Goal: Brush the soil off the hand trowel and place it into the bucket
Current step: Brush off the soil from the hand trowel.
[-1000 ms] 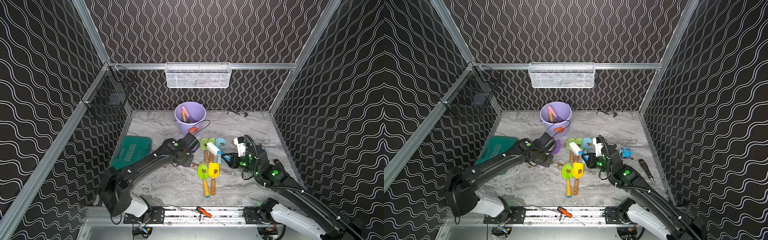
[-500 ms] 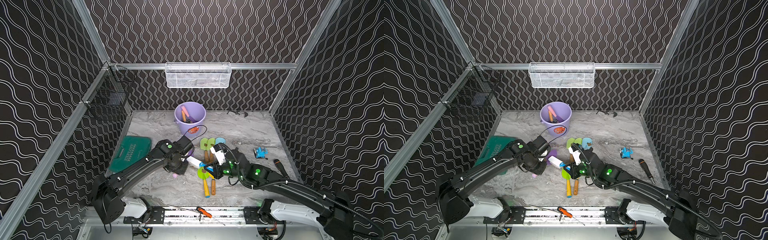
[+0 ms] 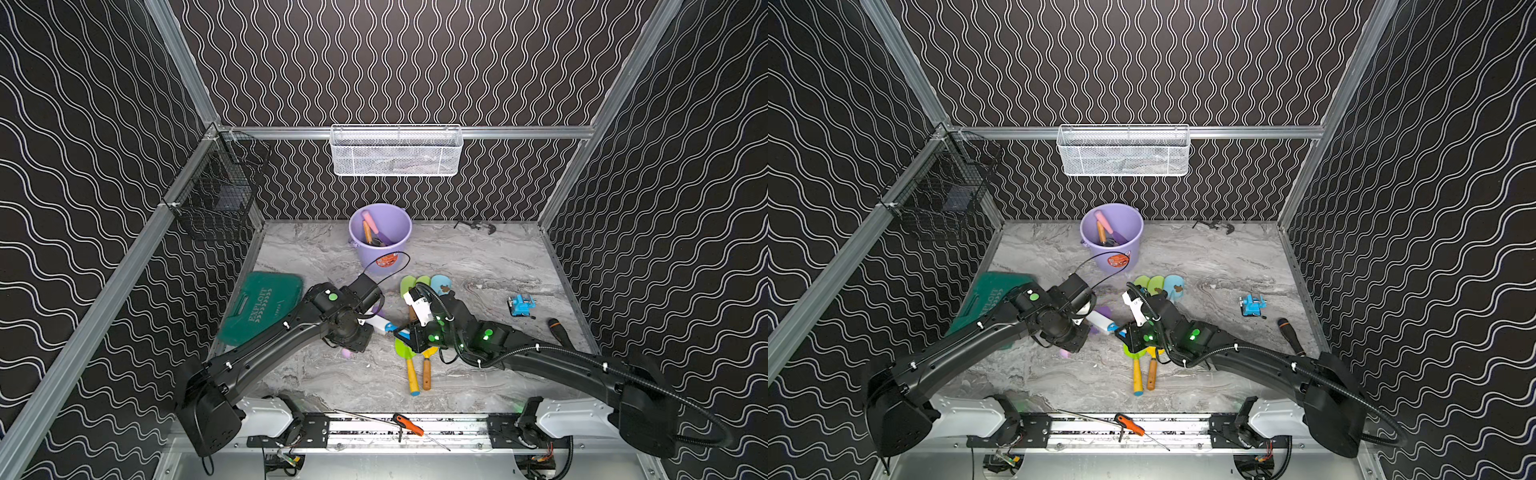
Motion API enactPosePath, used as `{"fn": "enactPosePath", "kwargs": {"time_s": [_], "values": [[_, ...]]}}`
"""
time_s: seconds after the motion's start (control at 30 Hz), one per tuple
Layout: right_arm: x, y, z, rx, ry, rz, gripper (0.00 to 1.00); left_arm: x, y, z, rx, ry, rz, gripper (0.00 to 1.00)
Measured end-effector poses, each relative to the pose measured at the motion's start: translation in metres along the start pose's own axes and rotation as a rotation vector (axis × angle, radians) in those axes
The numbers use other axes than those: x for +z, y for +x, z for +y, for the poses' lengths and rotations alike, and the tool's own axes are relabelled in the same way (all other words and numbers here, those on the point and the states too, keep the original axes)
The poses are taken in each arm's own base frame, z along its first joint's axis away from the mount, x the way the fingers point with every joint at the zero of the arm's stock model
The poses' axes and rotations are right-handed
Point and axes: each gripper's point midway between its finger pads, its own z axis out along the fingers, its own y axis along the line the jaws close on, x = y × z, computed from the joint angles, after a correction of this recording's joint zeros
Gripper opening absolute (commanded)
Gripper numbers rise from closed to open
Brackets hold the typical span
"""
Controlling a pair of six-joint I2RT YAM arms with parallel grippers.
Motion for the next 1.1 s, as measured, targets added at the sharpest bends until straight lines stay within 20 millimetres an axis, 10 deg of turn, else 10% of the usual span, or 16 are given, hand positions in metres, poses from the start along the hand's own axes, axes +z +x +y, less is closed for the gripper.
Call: {"fn": "enactPosePath", "kwargs": {"time_s": [0.2,0.4,0.63,0.97,1.1], "values": [[-0.007,-0.022,-0.02,0.021,0.12,-0.071,0.0,0.002,0.001,0.0,0.0,0.006,-0.009,0.0],[-0.031,-0.037,0.004,0.004,0.034,-0.134,0.0,0.006,-0.002,0.0,0.0,0.0,-0.017,0.0],[-0.019,-0.017,0.015,0.003,-0.063,-0.056,0.0,0.005,-0.008,-0.001,-0.001,0.002,-0.043,0.0],[0.0,-0.037,-0.043,0.081,0.103,-0.082,0.0,0.0,-0.009,0.002,-0.001,-0.012,-0.048,0.0],[-0.011,-0.049,-0.033,0.072,0.086,-0.113,0.0,0.004,-0.009,0.006,-0.001,-0.035,-0.049,0.0]]}}
